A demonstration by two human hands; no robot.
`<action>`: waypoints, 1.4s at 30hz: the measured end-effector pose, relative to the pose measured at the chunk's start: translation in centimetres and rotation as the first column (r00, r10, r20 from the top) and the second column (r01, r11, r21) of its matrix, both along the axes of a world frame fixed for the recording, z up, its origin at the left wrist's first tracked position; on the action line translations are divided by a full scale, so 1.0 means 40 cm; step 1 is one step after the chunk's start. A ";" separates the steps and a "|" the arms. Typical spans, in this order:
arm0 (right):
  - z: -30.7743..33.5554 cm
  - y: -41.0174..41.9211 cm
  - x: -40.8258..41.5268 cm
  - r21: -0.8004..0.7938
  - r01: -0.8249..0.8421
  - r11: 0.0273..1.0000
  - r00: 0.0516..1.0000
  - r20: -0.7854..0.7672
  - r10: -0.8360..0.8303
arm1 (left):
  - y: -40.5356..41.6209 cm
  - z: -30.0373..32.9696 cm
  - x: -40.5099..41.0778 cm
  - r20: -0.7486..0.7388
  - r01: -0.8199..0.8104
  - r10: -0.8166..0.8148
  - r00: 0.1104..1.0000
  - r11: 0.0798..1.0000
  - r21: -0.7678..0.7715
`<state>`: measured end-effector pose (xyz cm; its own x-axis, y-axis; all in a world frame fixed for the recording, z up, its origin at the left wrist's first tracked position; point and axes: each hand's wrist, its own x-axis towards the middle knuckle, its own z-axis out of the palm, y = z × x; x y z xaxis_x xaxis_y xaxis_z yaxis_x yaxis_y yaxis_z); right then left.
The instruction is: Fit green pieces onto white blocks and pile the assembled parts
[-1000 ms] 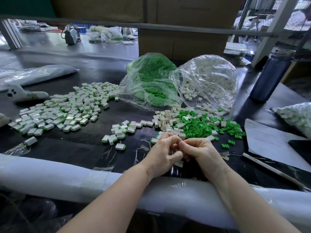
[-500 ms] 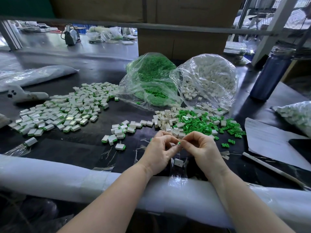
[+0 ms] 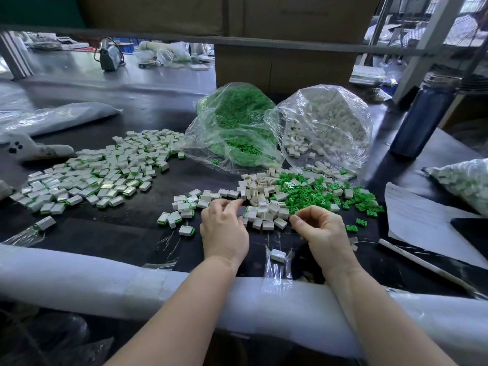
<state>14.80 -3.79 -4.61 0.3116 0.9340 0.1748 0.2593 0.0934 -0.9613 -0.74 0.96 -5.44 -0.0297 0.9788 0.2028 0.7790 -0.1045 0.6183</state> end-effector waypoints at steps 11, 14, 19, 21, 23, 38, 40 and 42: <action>-0.002 0.001 0.002 -0.016 -0.001 1.000 1.000 0.002 0.001 | 0.004 -0.010 0.003 -0.086 0.099 -0.100 0.991 0.995 -0.018; -0.003 0.001 0.003 -0.021 -0.004 1.000 1.000 0.006 0.004 | 0.001 -0.004 0.003 -0.079 0.080 -0.084 0.993 0.996 -0.046; -0.002 0.002 0.001 -0.006 -0.005 1.000 0.999 0.052 0.006 | -0.007 0.001 0.000 0.017 0.055 -0.055 0.998 0.998 0.031; 0.002 0.000 -0.006 0.025 -0.050 0.998 0.996 0.068 0.048 | -0.014 0.005 0.005 0.023 0.117 -0.120 0.993 0.989 0.090; 0.007 -0.002 -0.016 0.048 -0.126 0.991 0.991 0.057 0.123 | -0.022 0.009 0.011 0.006 0.215 -0.218 0.976 0.966 0.141; -0.008 0.006 0.002 0.015 -0.021 1.000 0.998 0.067 0.020 | 0.005 -0.015 0.007 -0.074 0.158 -0.153 0.985 0.985 0.062; -0.008 0.005 0.003 0.013 -0.015 1.000 0.998 0.066 0.014 | 0.010 -0.021 0.009 -0.092 0.146 -0.141 0.986 0.988 0.047; -0.007 0.005 0.004 0.022 -0.005 1.000 0.998 0.066 0.004 | 0.011 -0.023 0.007 -0.082 0.113 -0.109 0.991 0.993 0.042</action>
<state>14.95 -3.59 -4.91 0.2942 0.9312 0.2152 0.3220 0.1154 -0.9397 -0.45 1.40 -6.36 0.0966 0.9645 0.2458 0.8074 -0.2203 0.5473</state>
